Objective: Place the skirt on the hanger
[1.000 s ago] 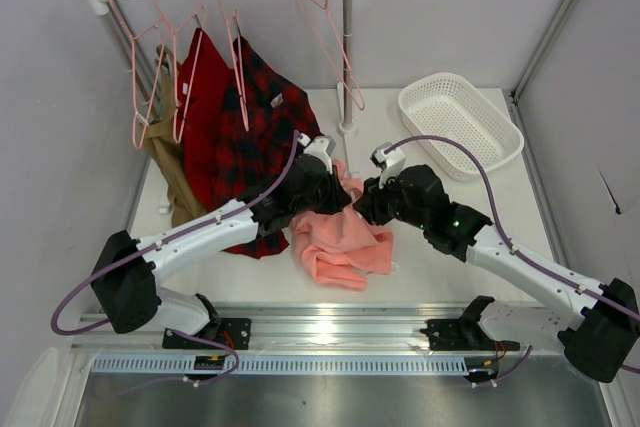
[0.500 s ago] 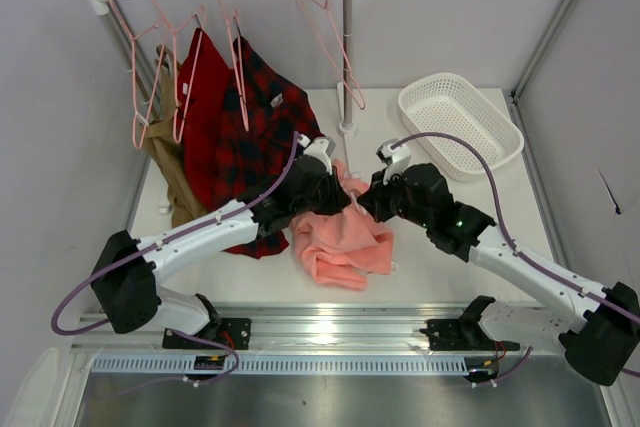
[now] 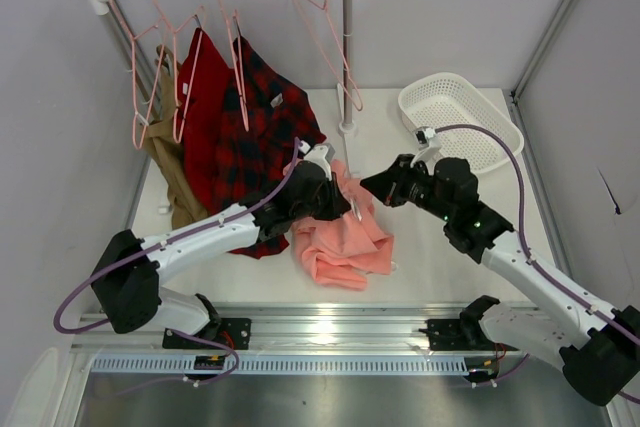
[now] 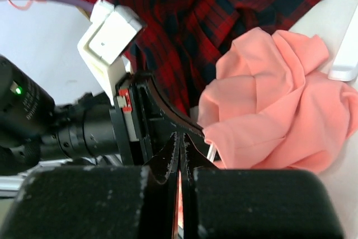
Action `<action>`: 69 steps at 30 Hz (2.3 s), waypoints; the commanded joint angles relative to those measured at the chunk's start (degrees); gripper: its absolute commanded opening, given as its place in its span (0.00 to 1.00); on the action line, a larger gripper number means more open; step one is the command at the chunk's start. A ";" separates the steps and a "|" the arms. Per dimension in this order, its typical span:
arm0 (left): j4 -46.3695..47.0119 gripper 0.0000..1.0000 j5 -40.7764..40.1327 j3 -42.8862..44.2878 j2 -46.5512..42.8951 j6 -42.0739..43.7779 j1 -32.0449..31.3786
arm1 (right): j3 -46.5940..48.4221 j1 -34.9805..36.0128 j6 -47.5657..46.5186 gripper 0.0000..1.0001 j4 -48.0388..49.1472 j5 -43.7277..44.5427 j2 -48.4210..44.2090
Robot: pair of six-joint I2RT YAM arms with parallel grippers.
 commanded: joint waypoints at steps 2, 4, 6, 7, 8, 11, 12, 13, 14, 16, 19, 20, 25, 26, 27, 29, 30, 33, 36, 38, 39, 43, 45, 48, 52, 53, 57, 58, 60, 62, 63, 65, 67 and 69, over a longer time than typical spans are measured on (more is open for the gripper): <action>3.02 0.01 1.31 0.98 -1.76 1.22 -0.34 | 1.30 -1.52 3.55 0.00 3.73 -3.99 0.59; 2.05 0.01 0.70 1.95 -1.68 1.49 -0.34 | 2.71 -1.25 0.92 0.00 0.50 -4.08 0.94; 1.61 0.01 0.35 2.21 -1.68 1.66 -0.34 | 4.11 -1.25 -2.67 0.00 -5.30 -3.73 0.60; 1.52 0.00 0.34 2.30 -1.59 1.66 -0.34 | 4.29 -1.25 -3.65 0.02 -6.81 -3.55 -0.28; 1.43 0.00 0.34 2.31 -1.59 1.66 -0.34 | 4.30 -0.99 -4.53 0.07 -8.04 -3.38 -0.81; 1.61 0.00 0.70 2.22 -1.33 1.49 -0.34 | 3.68 -0.38 -6.99 0.30 -11.74 -3.11 -2.39; 1.70 0.00 0.78 2.30 -1.15 1.40 -0.25 | 3.51 -0.11 -7.17 0.38 -13.14 -2.94 -2.57; 1.78 0.00 0.78 2.31 -1.15 1.31 -0.34 | 2.98 -0.02 -7.61 0.40 -13.59 -2.94 -2.66; 1.87 0.00 0.78 2.39 -1.15 1.31 -0.34 | 2.72 0.33 -7.88 0.42 -13.77 -2.76 -2.66; 1.78 0.00 0.96 2.39 -0.97 1.31 -0.34 | 1.93 1.99 -8.84 0.43 -13.59 -1.37 -2.57; 1.61 0.00 0.87 2.48 -1.06 1.22 -0.43 | 1.83 4.54 -10.33 0.45 -12.71 1.18 -2.04; 1.43 0.00 0.70 2.57 -1.15 1.22 -0.52 | 2.27 4.98 -10.77 0.45 -12.54 1.54 -1.87; 1.17 0.00 0.43 2.39 -1.32 1.14 -0.60 | 4.91 7.53 -13.94 0.45 -13.85 5.32 1.29; 1.17 0.00 0.35 2.39 -1.32 1.14 -0.60 | 5.26 7.71 -15.16 0.45 -14.20 6.37 1.73; 1.08 0.00 0.34 2.39 -1.32 1.22 -0.60 | 5.87 7.80 -15.61 0.45 -14.90 6.73 2.69; 0.99 0.00 0.26 2.39 -1.50 1.22 -0.60 | 6.32 8.06 -16.14 0.45 -15.44 7.34 3.23; 0.99 0.00 0.08 2.39 -1.59 1.22 -0.60 | 6.58 8.15 -16.40 0.45 -15.61 7.52 3.49; 0.91 0.00 -0.01 2.39 -1.41 1.31 -0.60 | 6.93 8.33 -16.58 0.45 -15.17 7.87 4.11; 1.08 0.00 0.26 2.48 -1.24 1.31 -0.60 | 7.28 8.68 -16.67 0.41 -15.17 8.31 5.25; 1.17 0.00 0.34 2.40 -1.15 1.40 -0.60 | 7.46 8.94 -16.67 0.40 -15.17 8.31 5.86; 1.17 0.00 0.34 2.39 -1.15 1.49 -0.60 | 7.46 8.94 -16.58 0.38 -15.00 8.31 6.04; 1.17 0.00 0.17 2.57 -1.06 1.66 -0.60 | 7.55 9.29 -16.58 0.38 -14.38 8.05 6.31; 1.17 0.00 0.08 2.66 -0.89 1.75 -0.60 | 7.55 9.47 -16.67 0.36 -14.21 7.96 6.74; 1.17 0.00 -0.01 2.48 -0.88 1.84 -0.60 | 7.72 9.64 -16.58 0.22 -14.64 8.75 7.27; 1.17 0.00 -0.27 2.31 -1.15 1.84 -0.60 | 7.72 9.73 -16.14 0.00 -14.73 10.51 6.66; 1.17 0.00 -0.27 2.22 -1.15 1.84 -0.60 | 7.72 9.73 -15.62 0.00 -14.47 11.38 6.40; 1.34 0.00 -0.10 2.13 -1.24 1.93 -0.60 | 7.46 9.73 -14.13 0.00 -13.33 11.83 5.08; 1.17 0.00 -0.18 2.13 -1.24 2.01 -0.60 | 7.55 9.73 -13.60 0.00 -13.33 12.09 4.82; 1.17 0.00 -0.27 2.04 -1.32 2.02 -0.52 | 7.64 9.73 -10.97 0.00 -13.06 13.05 4.29; 1.26 0.00 -0.27 1.60 -1.32 1.93 -0.60 | 7.46 9.73 -9.20 0.00 -12.19 13.06 2.89; 1.34 0.01 -0.27 1.34 -1.59 1.93 -0.60 | 7.29 9.65 -7.37 0.00 -11.58 13.06 2.18; 1.61 0.01 -0.18 0.99 -1.67 1.75 -0.60 | 6.67 9.56 -5.86 0.00 -9.82 13.06 0.60; 1.52 0.05 -0.10 1.07 -2.11 1.75 -0.60 | 6.41 9.38 -3.32 0.00 -9.02 13.06 -0.19; 1.17 0.10 -0.44 1.16 -2.73 1.84 -0.60 | 6.23 8.86 -1.30 0.00 -7.97 13.06 -0.20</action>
